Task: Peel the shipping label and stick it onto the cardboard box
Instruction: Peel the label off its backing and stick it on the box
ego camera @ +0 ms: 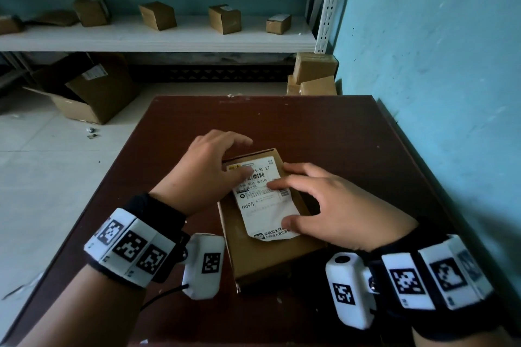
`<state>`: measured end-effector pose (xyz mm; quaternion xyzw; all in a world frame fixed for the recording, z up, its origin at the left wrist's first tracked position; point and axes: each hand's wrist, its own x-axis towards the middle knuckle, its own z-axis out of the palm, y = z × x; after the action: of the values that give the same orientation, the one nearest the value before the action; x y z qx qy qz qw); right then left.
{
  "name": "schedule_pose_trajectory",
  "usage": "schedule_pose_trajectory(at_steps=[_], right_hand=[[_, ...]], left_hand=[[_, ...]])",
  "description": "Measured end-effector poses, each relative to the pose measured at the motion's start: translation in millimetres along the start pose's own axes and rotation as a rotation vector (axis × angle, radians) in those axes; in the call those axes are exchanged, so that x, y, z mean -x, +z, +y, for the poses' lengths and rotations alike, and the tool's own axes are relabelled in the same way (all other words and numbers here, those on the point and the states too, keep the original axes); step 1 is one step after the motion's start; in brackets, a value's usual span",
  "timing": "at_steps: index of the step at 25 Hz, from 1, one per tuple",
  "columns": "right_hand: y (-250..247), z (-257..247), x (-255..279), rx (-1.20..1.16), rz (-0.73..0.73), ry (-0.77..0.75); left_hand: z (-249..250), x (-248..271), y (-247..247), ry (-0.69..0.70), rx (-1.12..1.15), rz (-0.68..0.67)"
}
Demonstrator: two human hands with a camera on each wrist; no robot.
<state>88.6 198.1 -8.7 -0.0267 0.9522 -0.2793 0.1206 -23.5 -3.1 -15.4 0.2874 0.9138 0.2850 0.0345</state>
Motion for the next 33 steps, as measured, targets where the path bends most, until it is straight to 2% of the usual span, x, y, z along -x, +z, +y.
schedule_pose_trajectory(at_steps=[2, 4, 5, 8, 13, 20, 28, 33], right_hand=[[1, 1, -1, -0.006, 0.0, 0.008], [1, 2, 0, -0.016, -0.001, 0.012], [0, 3, 0, -0.026, -0.006, 0.013], [0, 3, -1, -0.048, -0.003, 0.043], [6, 5, -8, -0.008, 0.205, 0.089], [9, 11, -11, 0.01, 0.235, 0.118], [-6, 26, -3, -0.085, 0.1, 0.145], [3, 27, -8, -0.042, 0.143, 0.106]], left_hand=[[1, 4, -7, -0.156, -0.07, -0.009], [2, 9, -11, -0.306, -0.109, -0.1], [3, 10, -11, -0.333, -0.093, -0.15], [1, 9, -8, -0.31, 0.063, -0.214], [0, 5, 10, -0.206, 0.353, -0.291], [-2, 6, 25, -0.122, 0.317, -0.318], [-17, 1, 19, -0.109, 0.447, -0.507], [-8, 3, 28, -0.131, 0.367, -0.409]])
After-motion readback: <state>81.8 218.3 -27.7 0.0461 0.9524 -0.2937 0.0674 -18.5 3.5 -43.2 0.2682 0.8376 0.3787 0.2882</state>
